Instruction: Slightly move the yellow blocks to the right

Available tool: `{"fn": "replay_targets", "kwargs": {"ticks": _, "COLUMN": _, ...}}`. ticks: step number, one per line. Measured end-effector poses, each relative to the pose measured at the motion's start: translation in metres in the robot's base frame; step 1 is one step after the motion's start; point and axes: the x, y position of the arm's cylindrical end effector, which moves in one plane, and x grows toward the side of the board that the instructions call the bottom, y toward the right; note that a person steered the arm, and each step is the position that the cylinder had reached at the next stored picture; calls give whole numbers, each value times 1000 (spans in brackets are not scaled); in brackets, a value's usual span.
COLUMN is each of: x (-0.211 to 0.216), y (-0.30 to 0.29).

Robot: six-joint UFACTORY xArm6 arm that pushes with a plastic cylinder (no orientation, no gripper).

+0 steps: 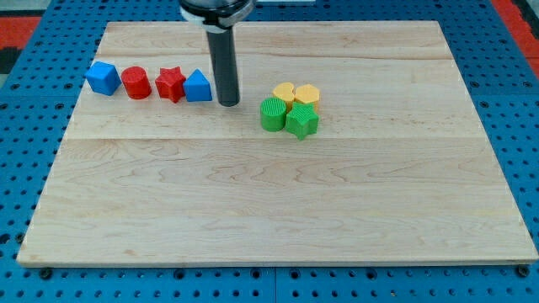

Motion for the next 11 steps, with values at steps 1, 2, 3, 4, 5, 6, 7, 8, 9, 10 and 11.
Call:
{"fn": "replay_targets", "kwargs": {"ticks": 1, "x": -2, "y": 25}}
{"fn": "replay_targets", "kwargs": {"ticks": 2, "x": -15, "y": 63}}
{"fn": "replay_targets", "kwargs": {"ticks": 3, "x": -52, "y": 104}}
{"fn": "replay_targets", "kwargs": {"ticks": 4, "x": -69, "y": 130}}
{"fn": "replay_targets", "kwargs": {"ticks": 5, "x": -69, "y": 141}}
{"fn": "replay_targets", "kwargs": {"ticks": 6, "x": -70, "y": 141}}
{"fn": "replay_targets", "kwargs": {"ticks": 7, "x": -77, "y": 141}}
{"fn": "replay_targets", "kwargs": {"ticks": 8, "x": -114, "y": 113}}
{"fn": "replay_targets", "kwargs": {"ticks": 9, "x": -114, "y": -3}}
{"fn": "replay_targets", "kwargs": {"ticks": 10, "x": -100, "y": -118}}
{"fn": "replay_targets", "kwargs": {"ticks": 11, "x": -102, "y": -151}}
